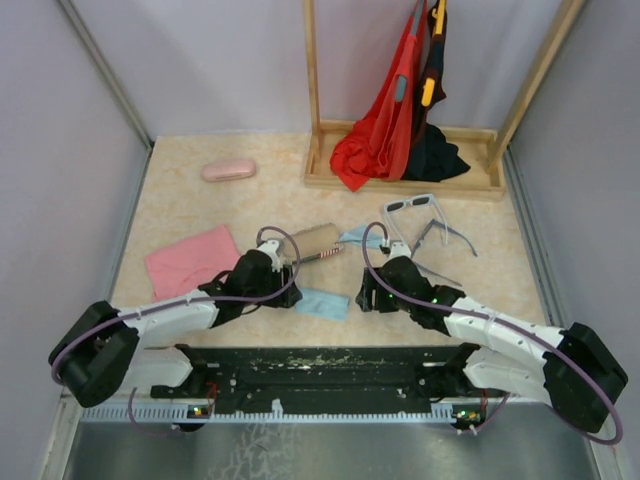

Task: Organize the sunglasses
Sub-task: Pick up the glasses cleaning cloth from the center of the board.

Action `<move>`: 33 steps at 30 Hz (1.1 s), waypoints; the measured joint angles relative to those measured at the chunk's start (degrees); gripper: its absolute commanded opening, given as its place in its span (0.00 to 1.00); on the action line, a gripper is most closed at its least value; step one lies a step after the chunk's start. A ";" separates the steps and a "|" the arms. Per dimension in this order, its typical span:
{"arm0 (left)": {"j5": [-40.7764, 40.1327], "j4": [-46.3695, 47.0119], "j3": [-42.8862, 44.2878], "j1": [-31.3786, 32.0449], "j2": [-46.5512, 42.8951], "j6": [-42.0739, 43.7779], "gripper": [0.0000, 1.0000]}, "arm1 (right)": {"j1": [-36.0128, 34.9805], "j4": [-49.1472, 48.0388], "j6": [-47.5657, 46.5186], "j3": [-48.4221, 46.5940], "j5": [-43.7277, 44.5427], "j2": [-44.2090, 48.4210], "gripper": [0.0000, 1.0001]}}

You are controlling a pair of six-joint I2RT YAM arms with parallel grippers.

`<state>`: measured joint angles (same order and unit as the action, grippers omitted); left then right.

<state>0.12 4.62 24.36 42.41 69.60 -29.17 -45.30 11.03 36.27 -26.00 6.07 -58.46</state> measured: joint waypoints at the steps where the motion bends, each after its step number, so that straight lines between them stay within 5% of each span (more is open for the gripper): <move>1: -0.04 0.13 0.17 0.00 0.92 0.26 0.62 | -0.09 -0.24 0.44 0.72 0.00 0.00 0.62; 33: -8.63 -2.32 10.05 6.23 13.49 1.66 0.47 | -0.35 -4.17 3.45 6.88 -0.17 2.23 0.61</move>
<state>-8.51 2.31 34.41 48.64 83.09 -27.51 -45.65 6.85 39.72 -19.11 5.89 -56.23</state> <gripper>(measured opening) 0.475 0.614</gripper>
